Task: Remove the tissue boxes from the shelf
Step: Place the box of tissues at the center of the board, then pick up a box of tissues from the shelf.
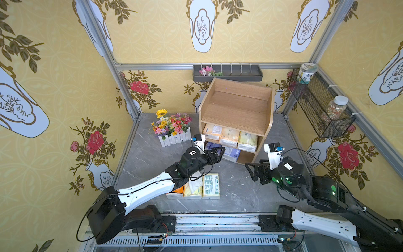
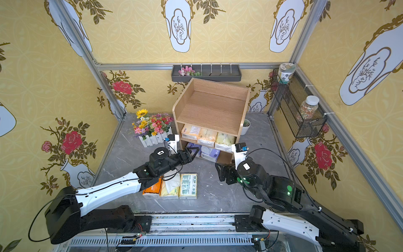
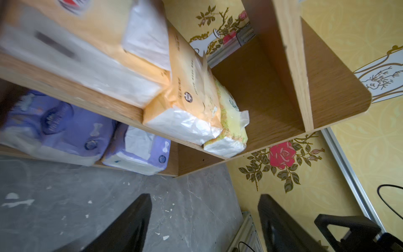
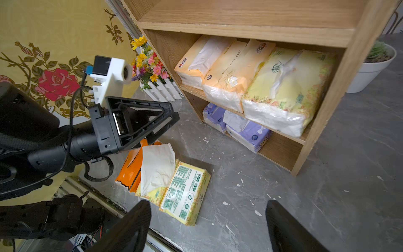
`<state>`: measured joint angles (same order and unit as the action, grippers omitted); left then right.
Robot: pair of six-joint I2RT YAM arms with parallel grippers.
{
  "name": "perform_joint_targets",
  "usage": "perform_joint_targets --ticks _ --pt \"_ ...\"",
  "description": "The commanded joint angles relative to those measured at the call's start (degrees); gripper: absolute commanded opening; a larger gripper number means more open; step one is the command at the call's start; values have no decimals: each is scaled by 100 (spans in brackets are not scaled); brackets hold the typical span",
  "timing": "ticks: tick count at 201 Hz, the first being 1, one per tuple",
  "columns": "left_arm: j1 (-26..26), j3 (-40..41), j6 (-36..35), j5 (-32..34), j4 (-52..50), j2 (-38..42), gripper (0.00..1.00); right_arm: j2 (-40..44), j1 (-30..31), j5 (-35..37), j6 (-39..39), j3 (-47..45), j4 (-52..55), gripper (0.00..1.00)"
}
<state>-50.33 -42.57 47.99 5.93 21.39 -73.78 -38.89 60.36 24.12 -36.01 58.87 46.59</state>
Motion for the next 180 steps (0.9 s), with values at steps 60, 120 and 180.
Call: perform_joint_targets --ticks 60,120,180 --pt "-210 -1144 968 1828 -708 -1116 65 351 2 422 -154 -223 -45 86" --pt "-342 -1846 691 2283 -838 -1563 47 486 2 401 -225 -442 -134 87" --pt "-539 -2293 368 3025 -1372 -1836 47 622 2 446 -286 -512 -124 87"
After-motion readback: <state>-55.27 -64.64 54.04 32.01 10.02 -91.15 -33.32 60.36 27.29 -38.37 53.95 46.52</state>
